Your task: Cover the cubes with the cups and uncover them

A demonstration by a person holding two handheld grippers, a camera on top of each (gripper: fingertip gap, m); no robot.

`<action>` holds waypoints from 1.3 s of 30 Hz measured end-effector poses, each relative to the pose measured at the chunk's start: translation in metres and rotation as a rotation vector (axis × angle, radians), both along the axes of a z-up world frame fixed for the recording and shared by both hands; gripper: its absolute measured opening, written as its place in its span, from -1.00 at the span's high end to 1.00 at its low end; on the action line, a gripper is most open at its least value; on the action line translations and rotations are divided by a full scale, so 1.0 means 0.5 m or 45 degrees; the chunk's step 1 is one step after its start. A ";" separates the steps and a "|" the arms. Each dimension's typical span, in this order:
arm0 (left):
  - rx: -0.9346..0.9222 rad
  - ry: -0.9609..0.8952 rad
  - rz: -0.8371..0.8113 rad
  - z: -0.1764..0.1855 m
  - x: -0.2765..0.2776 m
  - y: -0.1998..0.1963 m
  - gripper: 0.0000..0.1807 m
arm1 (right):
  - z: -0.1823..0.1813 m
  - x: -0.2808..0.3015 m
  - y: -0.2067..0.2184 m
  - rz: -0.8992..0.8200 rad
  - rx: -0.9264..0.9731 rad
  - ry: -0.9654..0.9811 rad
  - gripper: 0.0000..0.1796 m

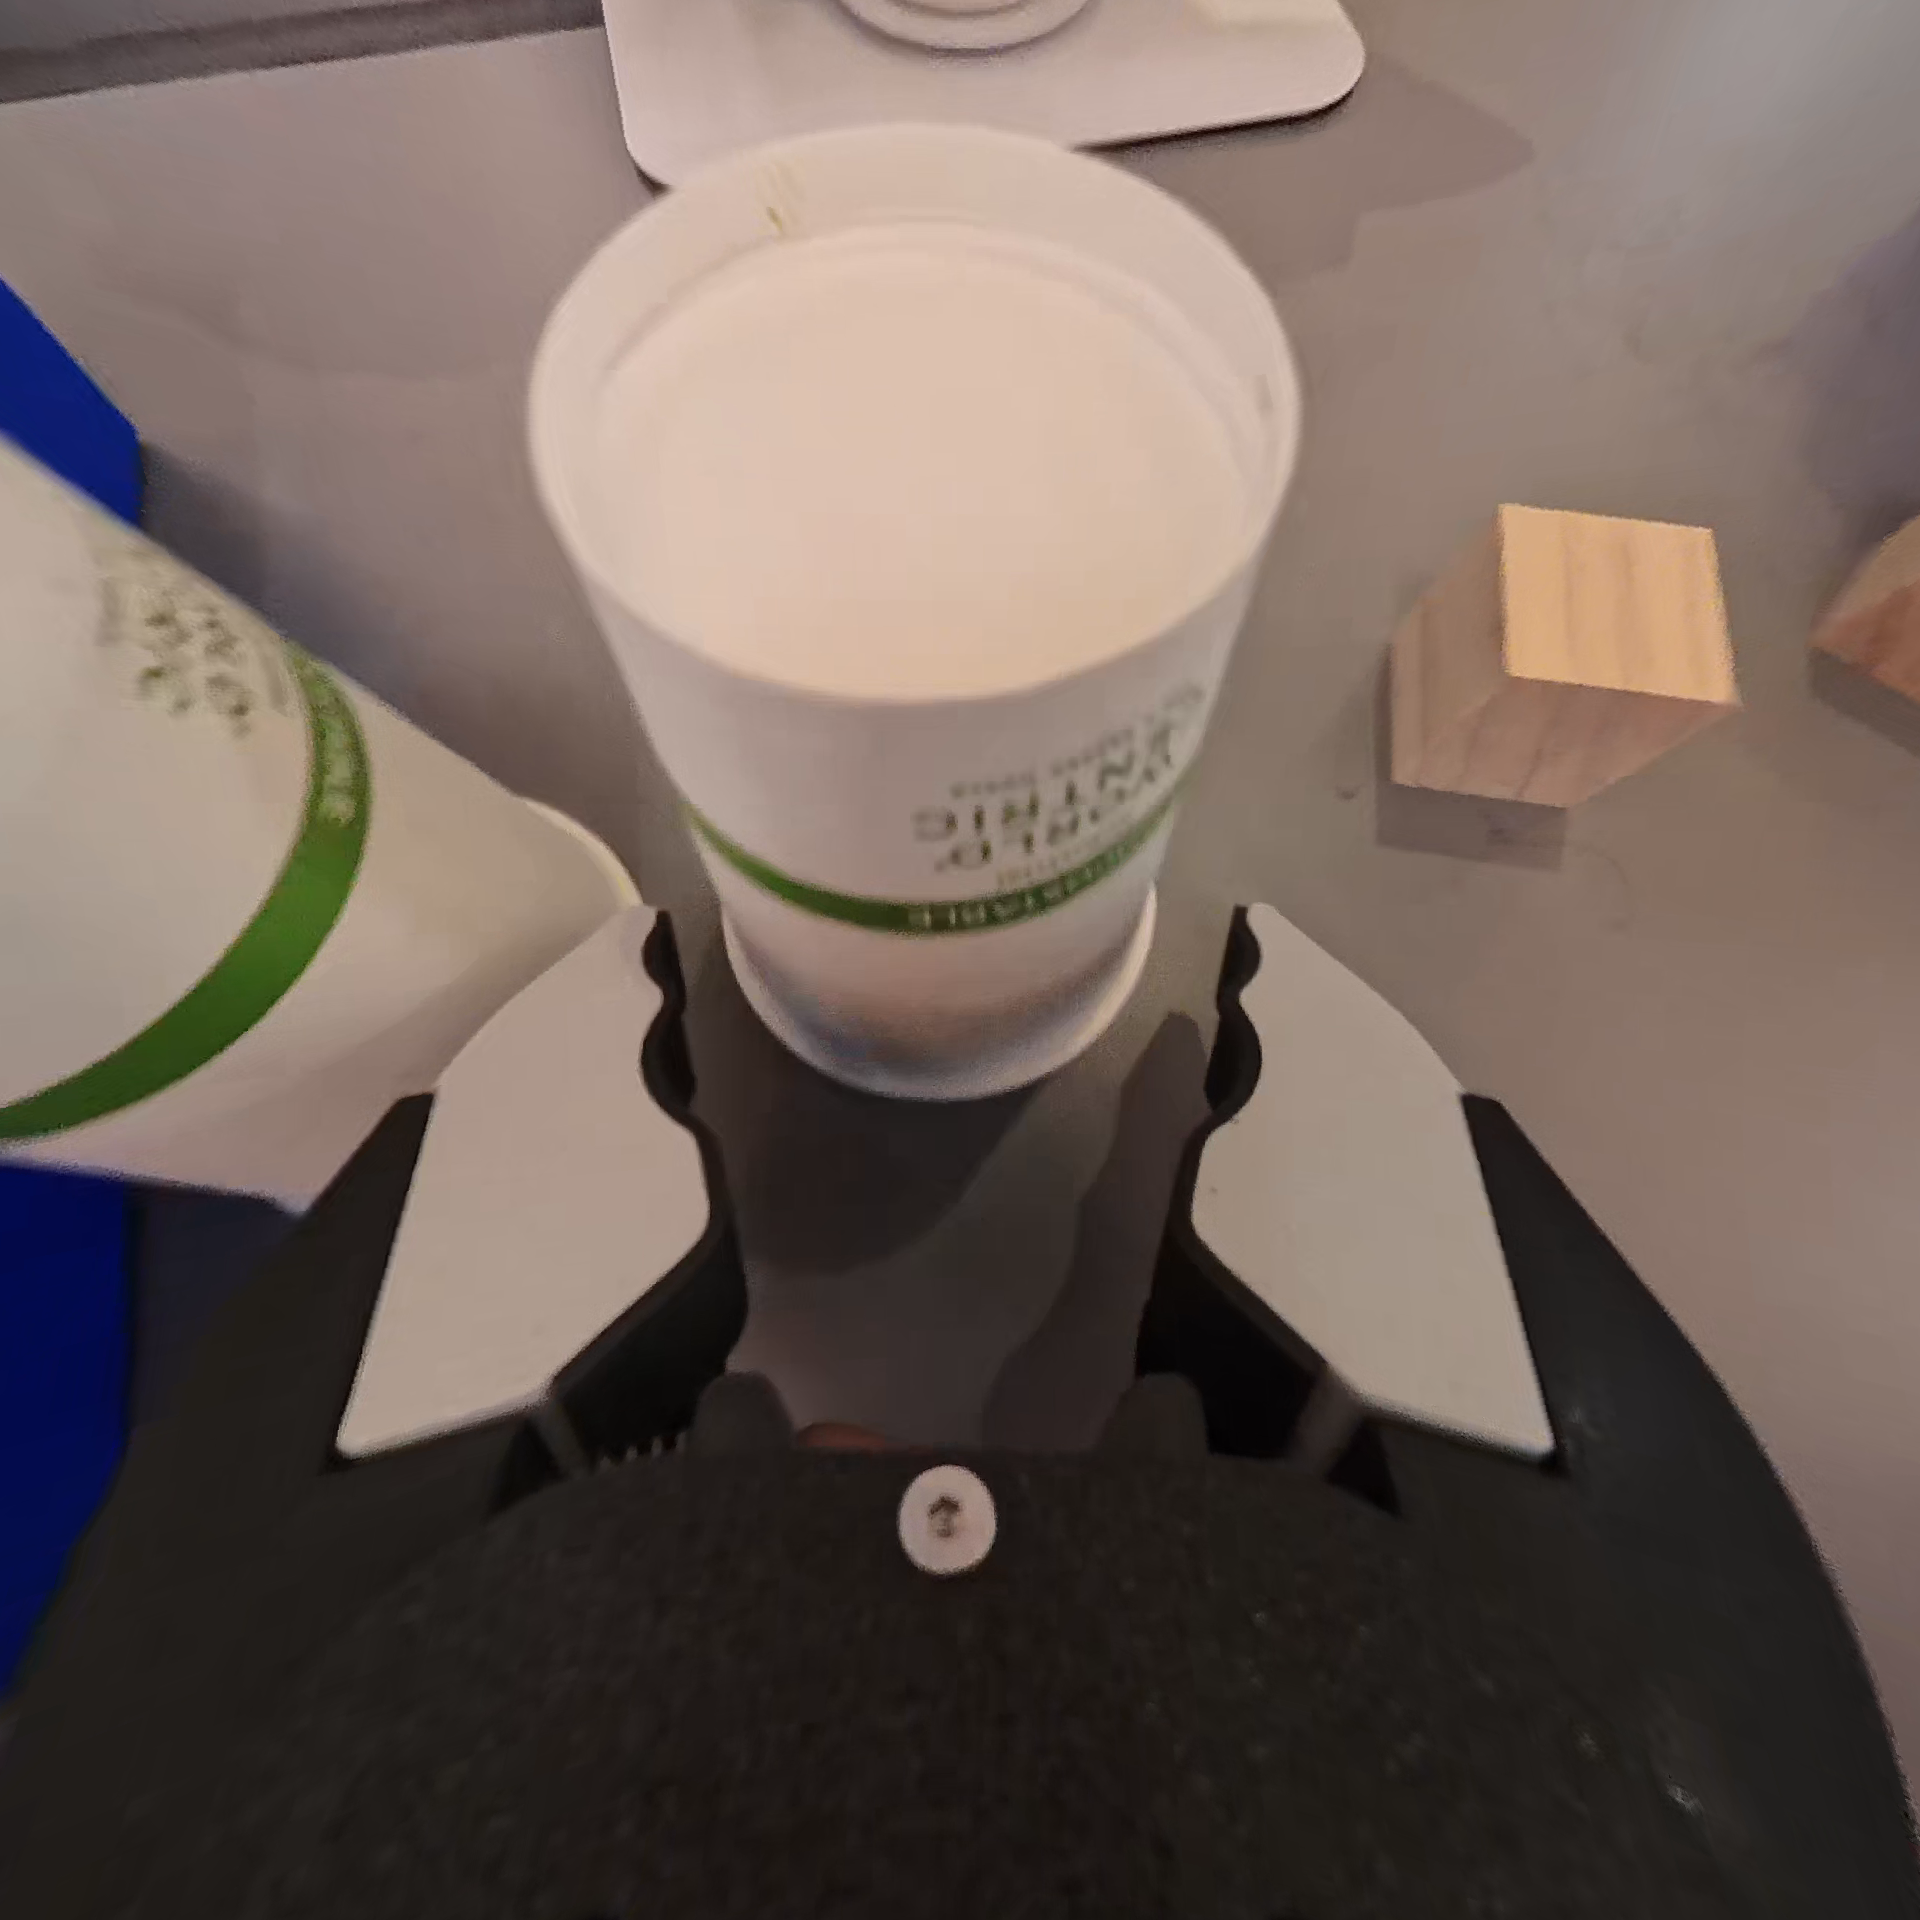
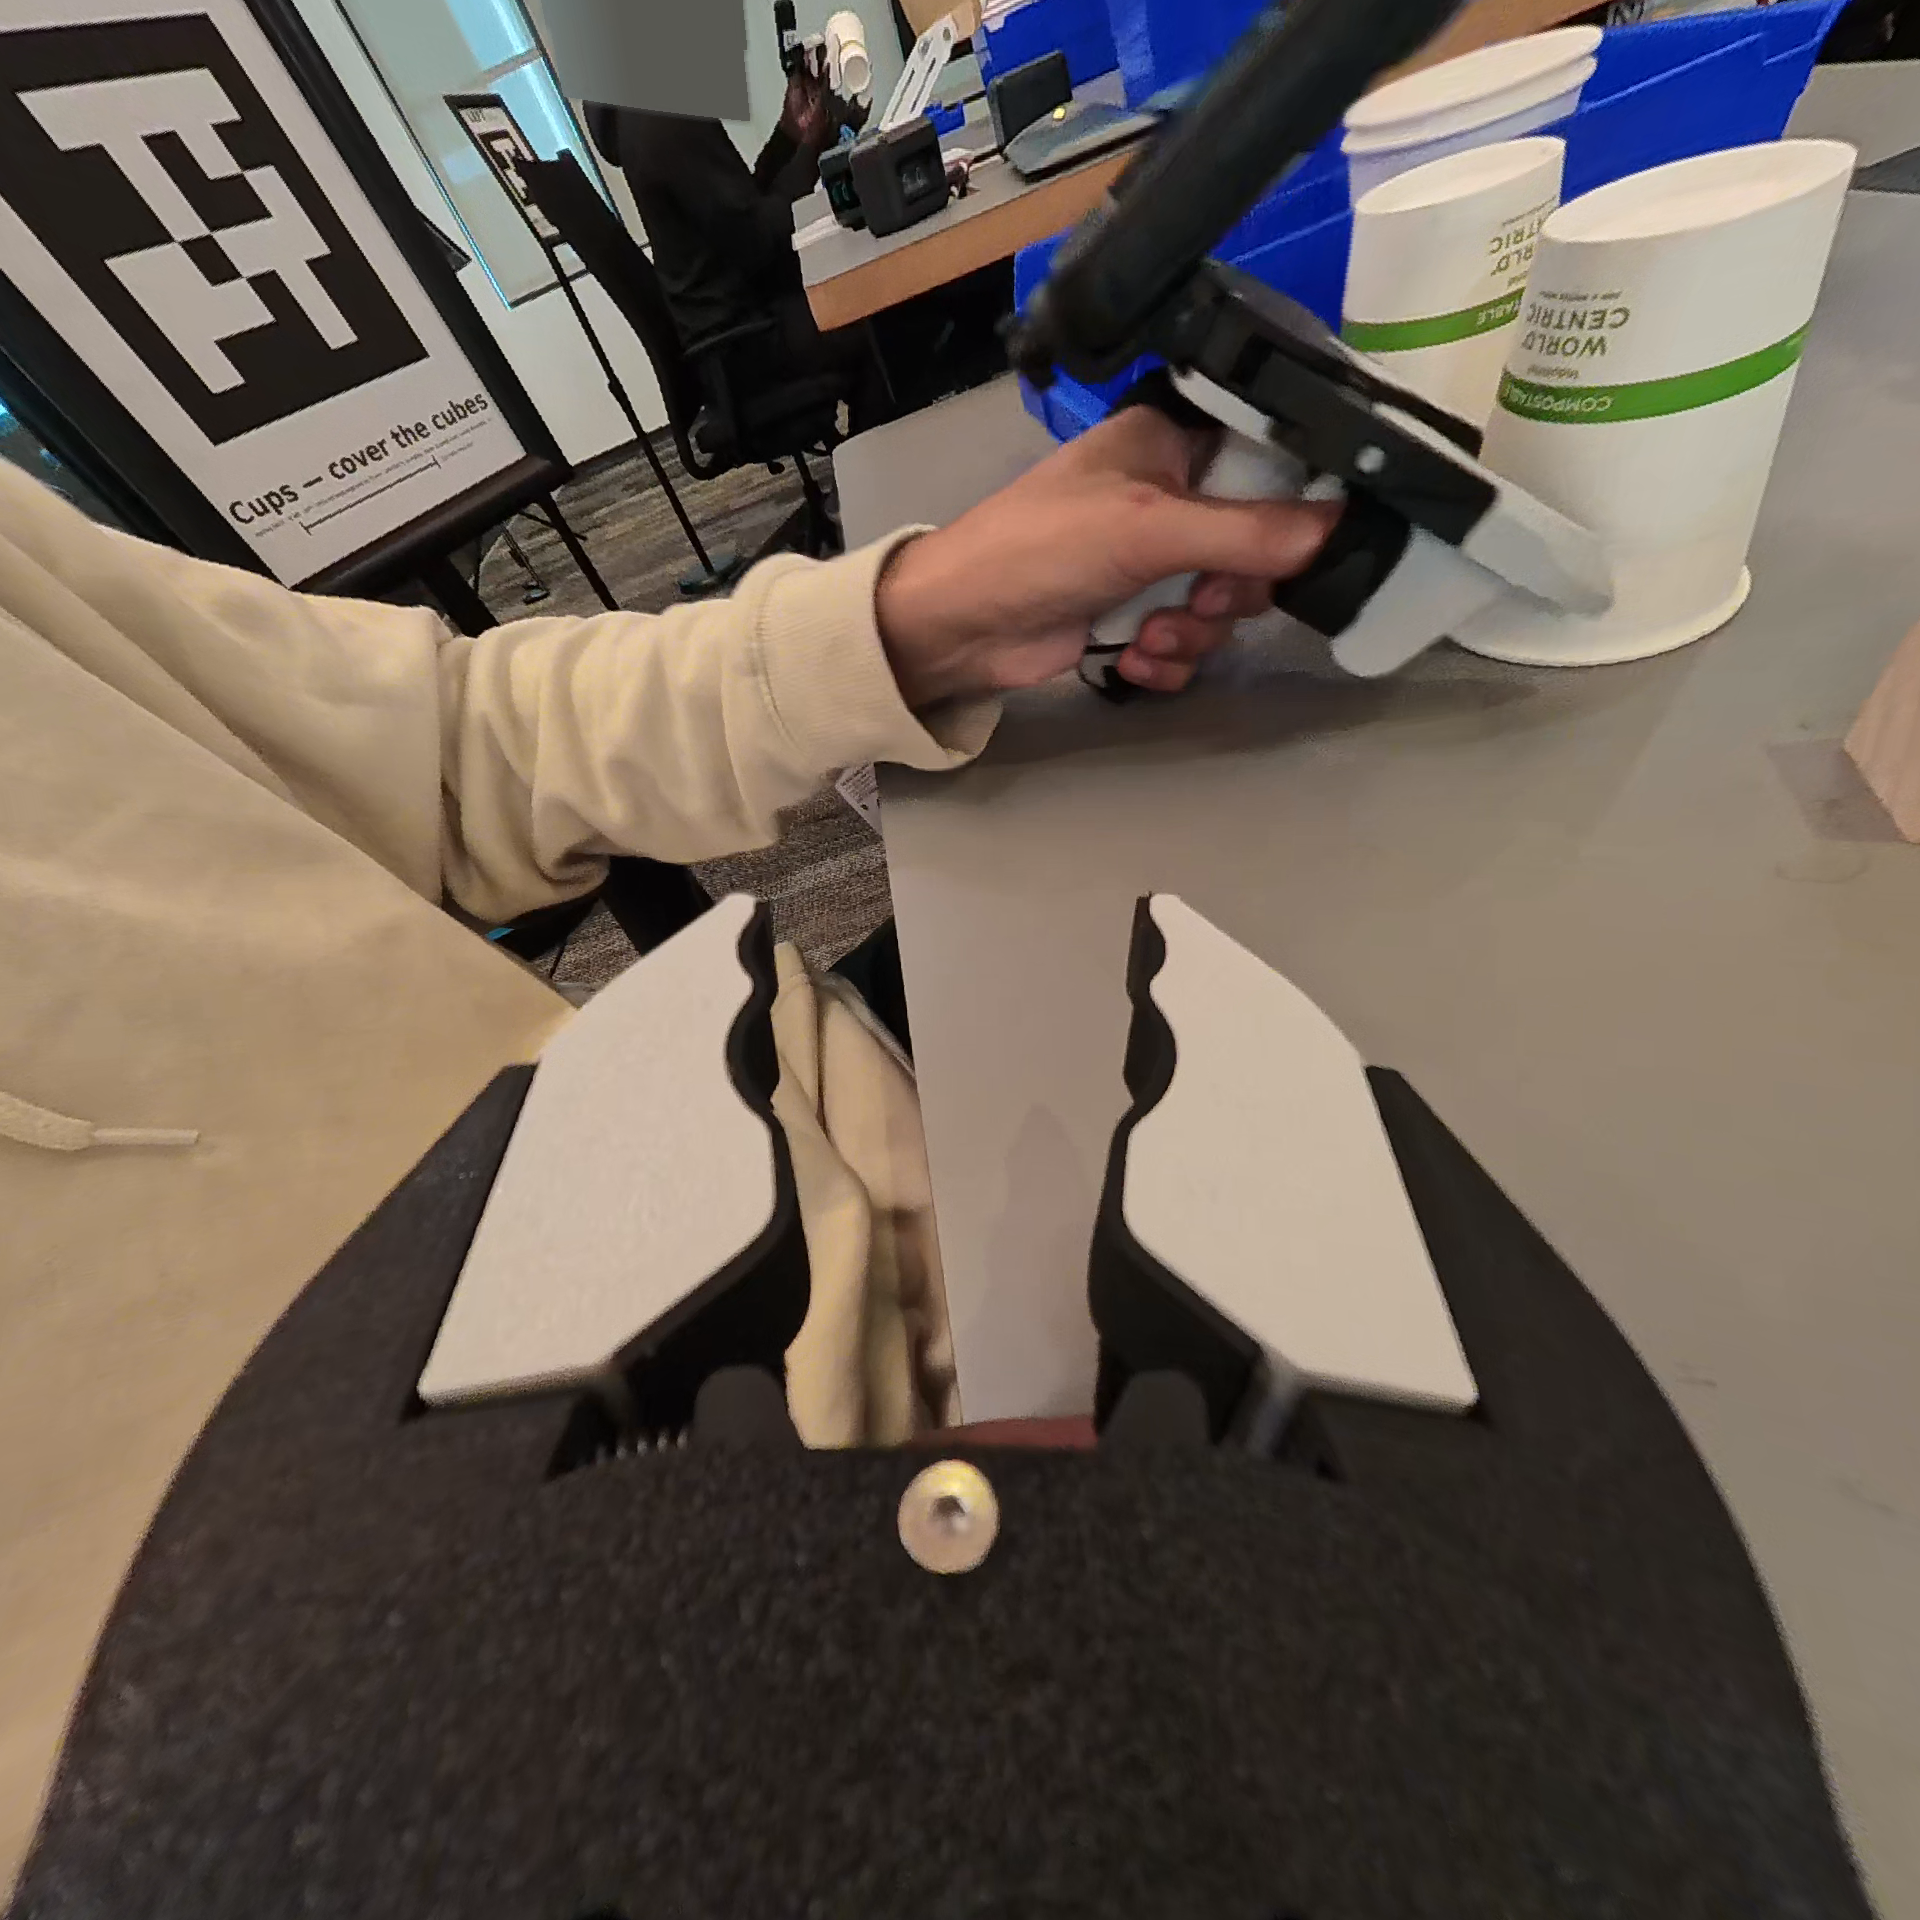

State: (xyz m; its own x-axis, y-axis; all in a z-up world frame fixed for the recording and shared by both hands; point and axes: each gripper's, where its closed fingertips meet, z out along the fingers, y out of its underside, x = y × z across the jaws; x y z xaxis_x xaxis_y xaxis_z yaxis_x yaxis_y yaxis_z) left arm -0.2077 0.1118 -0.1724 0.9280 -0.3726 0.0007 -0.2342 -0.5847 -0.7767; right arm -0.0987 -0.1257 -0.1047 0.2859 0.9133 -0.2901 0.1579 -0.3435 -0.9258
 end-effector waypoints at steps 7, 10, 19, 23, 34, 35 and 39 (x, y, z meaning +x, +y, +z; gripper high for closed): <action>0.129 -0.249 -0.265 0.104 -0.032 -0.223 -0.04 | 0.024 0.025 0.035 -0.150 0.036 0.061 0.28; 0.150 -0.376 -0.301 0.088 -0.052 -0.315 0.07 | 0.025 0.043 0.070 -0.285 -0.004 0.106 0.27; 0.118 -0.446 -0.426 0.094 -0.065 -0.372 0.17 | 0.014 0.049 0.090 -0.350 -0.026 0.112 0.28; 0.107 -0.213 -0.570 0.185 -0.117 -0.298 0.21 | 0.009 0.046 0.089 -0.341 -0.016 0.096 0.29; -0.206 0.754 -0.665 0.211 -0.339 0.107 0.49 | -0.004 0.063 0.101 -0.436 0.106 -0.046 0.28; -0.237 0.764 -0.675 0.204 -0.340 0.114 0.49 | -0.004 0.063 0.102 -0.433 0.099 -0.042 0.28; -0.307 0.780 -0.740 0.183 -0.338 0.123 0.60 | -0.004 0.063 0.100 -0.407 0.058 -0.008 0.29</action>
